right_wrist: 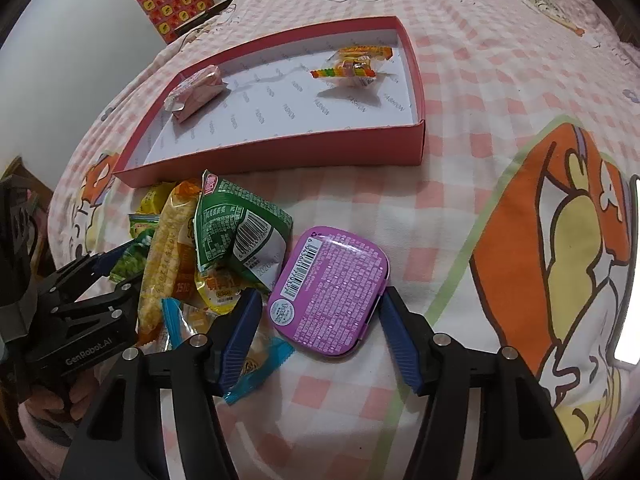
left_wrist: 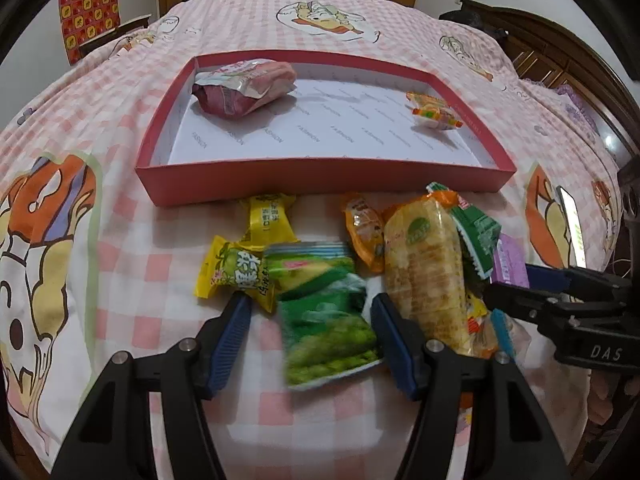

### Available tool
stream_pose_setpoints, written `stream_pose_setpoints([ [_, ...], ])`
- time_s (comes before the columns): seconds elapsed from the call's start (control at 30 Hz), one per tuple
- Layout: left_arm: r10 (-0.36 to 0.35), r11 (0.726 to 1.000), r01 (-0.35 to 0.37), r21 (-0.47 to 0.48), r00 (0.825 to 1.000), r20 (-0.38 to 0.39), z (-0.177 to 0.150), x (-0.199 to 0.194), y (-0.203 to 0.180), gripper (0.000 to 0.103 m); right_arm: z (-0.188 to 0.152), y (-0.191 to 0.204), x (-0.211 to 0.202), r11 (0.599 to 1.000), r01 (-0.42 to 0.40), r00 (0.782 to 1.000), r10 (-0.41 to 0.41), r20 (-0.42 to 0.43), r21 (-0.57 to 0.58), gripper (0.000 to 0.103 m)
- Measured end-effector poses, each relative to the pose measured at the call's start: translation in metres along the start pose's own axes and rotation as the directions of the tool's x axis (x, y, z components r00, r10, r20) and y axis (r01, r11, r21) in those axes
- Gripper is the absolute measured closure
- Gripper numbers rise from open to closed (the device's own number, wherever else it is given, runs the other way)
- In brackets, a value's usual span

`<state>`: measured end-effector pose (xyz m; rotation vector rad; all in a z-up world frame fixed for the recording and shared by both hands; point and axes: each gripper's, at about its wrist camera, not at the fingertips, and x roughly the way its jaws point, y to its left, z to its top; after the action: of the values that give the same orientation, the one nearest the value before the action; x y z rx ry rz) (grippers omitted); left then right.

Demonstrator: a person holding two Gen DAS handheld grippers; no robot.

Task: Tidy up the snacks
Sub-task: 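Grasp the purple tin with the right tool while the left tool grasps the green pea snack bag, then carry the purple tin with the right tool while the left tool carries the pea bag into the box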

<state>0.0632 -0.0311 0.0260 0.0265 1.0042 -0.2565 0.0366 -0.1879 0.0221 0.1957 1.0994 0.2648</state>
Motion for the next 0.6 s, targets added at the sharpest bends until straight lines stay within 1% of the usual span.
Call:
stream_pose_setpoints([
  [0.07,-0.005,1.0,0.005,-0.009,1.0,0.006,0.0,-0.001,0.002,0.039,-0.002,0.002,-0.001,1.0,0.019,1.0,-0.019,0.019,-0.001,0.042],
  [0.1,-0.005,1.0,0.005,-0.015,1.0,0.01,0.0,-0.001,0.003,0.043,-0.004,0.003,-0.001,1.0,0.026,0.999,-0.026,0.027,-0.002,0.042],
  [0.17,-0.002,1.0,0.003,-0.022,1.0,0.013,-0.001,-0.003,0.006,0.047,-0.006,0.005,0.0,0.999,0.043,0.998,-0.043,0.043,-0.005,0.043],
  [0.3,-0.022,0.999,0.022,-0.039,1.0,0.017,-0.003,-0.007,0.009,0.062,-0.007,0.007,0.0,0.998,0.065,0.996,-0.065,0.057,-0.005,0.045],
  [0.5,-0.032,0.998,0.033,-0.051,0.999,0.021,-0.008,-0.013,0.012,0.065,-0.009,0.006,-0.002,0.998,0.061,0.996,-0.062,0.068,0.005,0.047],
  [0.6,-0.041,0.997,0.043,-0.062,0.999,0.023,-0.012,-0.019,0.014,0.066,-0.01,0.001,-0.005,0.999,0.03,0.997,-0.032,0.073,0.027,0.047],
])
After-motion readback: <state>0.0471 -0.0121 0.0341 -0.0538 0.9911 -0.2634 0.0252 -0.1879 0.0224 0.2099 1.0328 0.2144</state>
